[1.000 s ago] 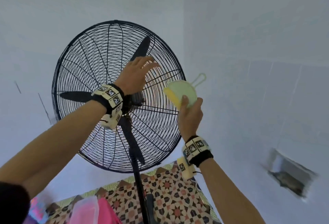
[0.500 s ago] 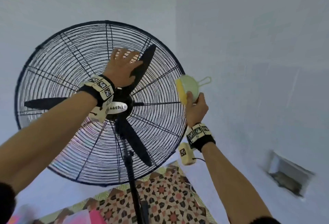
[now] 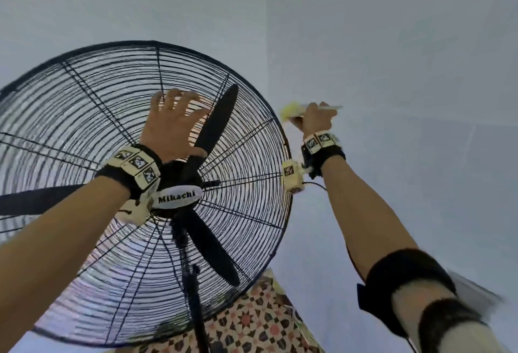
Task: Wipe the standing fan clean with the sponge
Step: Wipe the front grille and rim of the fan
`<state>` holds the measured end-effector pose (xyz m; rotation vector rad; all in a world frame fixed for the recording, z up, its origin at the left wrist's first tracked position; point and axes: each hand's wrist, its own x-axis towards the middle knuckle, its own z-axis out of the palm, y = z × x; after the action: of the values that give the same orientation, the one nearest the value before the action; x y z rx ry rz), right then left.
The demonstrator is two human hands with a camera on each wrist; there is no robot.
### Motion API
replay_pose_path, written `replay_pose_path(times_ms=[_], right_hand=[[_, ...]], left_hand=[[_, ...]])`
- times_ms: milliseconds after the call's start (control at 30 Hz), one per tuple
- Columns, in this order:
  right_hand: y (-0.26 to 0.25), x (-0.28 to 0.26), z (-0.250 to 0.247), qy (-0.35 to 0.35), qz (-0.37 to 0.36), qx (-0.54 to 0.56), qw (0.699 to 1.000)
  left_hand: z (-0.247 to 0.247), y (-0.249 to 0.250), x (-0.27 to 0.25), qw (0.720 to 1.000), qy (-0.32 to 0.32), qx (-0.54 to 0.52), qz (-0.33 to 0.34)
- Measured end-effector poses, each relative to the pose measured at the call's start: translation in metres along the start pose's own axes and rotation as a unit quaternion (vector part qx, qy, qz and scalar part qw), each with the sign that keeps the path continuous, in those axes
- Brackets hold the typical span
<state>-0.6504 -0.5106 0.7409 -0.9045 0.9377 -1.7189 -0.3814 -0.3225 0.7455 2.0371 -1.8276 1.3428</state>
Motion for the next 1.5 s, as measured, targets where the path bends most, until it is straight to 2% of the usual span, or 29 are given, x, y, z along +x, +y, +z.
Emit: replay_pose_path(times_ms=[200, 267, 333, 433, 600, 733, 867, 967, 1100, 1200, 1333, 1500], right_hand=[[-0.009, 0.007, 0.017, -0.075, -0.009, -0.098, 0.992], [-0.015, 0.011, 0.012, -0.091, 0.021, -0.082, 0.992], [-0.019, 0.017, 0.008, -0.074, 0.027, -0.084, 0.993], [-0.016, 0.011, 0.013, -0.013, -0.019, -0.14, 0.99], [-0.015, -0.006, 0.005, -0.027, -0.044, -0.164, 0.985], [-0.016, -0.004, -0.004, 0.003, -0.064, -0.141, 0.988], [0.001, -0.018, -0.001, -0.013, -0.063, -0.109, 0.992], [-0.005, -0.015, -0.008, -0.022, -0.049, -0.109, 0.993], [0.002, -0.039, -0.01, 0.01, -0.107, -0.048, 0.993], [0.019, -0.071, -0.01, -0.018, -0.149, -0.026, 0.988], [0.036, -0.086, -0.02, -0.103, -0.162, -0.012, 0.981], [0.028, -0.091, -0.018, -0.065, -0.123, 0.083, 0.987]], left_hand=[[-0.002, 0.001, -0.004, 1.0, 0.025, -0.003, -0.009], [-0.003, 0.002, -0.005, 1.0, 0.023, -0.005, -0.015], [-0.004, 0.003, -0.005, 1.0, 0.025, -0.01, -0.017], [-0.006, 0.007, -0.001, 1.0, 0.02, -0.008, -0.016], [-0.006, 0.008, -0.002, 0.999, 0.027, -0.006, -0.017], [-0.006, 0.008, -0.003, 0.999, 0.028, -0.008, -0.017], [-0.009, 0.01, -0.003, 1.0, 0.023, -0.011, -0.018], [-0.008, 0.006, -0.006, 0.999, 0.024, -0.011, -0.022], [-0.009, 0.009, -0.005, 1.0, 0.019, -0.01, -0.018], [-0.009, 0.011, -0.003, 1.0, 0.012, -0.008, -0.021], [-0.006, 0.01, -0.003, 0.999, 0.019, -0.016, -0.02], [-0.005, 0.01, -0.003, 0.999, 0.031, -0.031, -0.014]])
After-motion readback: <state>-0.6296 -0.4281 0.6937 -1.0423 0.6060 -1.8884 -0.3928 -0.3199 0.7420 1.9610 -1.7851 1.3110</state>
